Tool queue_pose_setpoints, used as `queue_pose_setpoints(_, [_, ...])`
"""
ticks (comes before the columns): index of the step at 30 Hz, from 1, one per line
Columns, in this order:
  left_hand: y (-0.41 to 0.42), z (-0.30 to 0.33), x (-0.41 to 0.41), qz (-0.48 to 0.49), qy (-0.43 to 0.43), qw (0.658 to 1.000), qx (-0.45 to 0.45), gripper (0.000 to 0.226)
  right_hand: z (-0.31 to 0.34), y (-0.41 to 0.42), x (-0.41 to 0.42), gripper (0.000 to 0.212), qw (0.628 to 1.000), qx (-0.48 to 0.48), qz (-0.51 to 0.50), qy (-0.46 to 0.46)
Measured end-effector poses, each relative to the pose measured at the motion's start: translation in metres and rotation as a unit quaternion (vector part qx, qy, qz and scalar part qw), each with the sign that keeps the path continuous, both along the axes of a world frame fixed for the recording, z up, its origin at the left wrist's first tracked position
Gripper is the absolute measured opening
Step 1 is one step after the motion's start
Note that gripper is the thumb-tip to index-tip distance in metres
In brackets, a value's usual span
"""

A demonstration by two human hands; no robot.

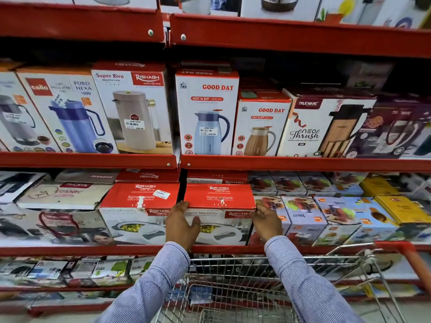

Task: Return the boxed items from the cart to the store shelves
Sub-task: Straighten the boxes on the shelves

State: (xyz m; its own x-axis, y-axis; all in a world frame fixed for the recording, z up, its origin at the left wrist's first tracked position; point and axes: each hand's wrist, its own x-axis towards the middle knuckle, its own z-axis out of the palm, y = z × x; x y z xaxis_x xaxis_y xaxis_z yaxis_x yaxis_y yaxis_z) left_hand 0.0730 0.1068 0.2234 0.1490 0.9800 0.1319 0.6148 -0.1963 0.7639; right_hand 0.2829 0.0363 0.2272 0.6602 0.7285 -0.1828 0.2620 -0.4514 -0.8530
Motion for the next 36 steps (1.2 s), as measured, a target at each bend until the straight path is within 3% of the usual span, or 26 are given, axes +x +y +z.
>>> queue_pose_setpoints(3, [0.001,0.01,-0.003,-0.004,0.025,0.999,0.021,0.046,0.013,0.004,-0.005,0.052,1.0,0.007,-0.01,-0.02])
queue_pose_setpoints(6, [0.01,0.033,-0.006,-0.013,0.041,0.996,0.082,0.045,0.042,0.014,-0.019,0.055,0.991,0.124,-0.007,-0.046])
queue_pose_setpoints(11, [0.046,0.103,-0.002,0.004,-0.043,0.983,0.18,0.047,0.108,0.055,-0.036,0.05,0.956,0.271,0.076,-0.084])
queue_pose_setpoints(16, [0.072,0.141,0.009,-0.01,-0.067,0.991,0.115,0.066,0.142,0.096,-0.035,0.058,0.967,0.238,0.059,-0.067])
queue_pose_setpoints(21, [0.085,0.139,0.015,-0.025,-0.081,0.995,0.052,0.073,0.139,0.108,-0.036,0.06,0.971,0.221,0.041,-0.084])
queue_pose_setpoints(36, [0.086,0.132,0.01,-0.067,-0.123,0.988,0.065,0.072,0.143,0.108,-0.036,0.055,0.972,0.236,0.017,0.002])
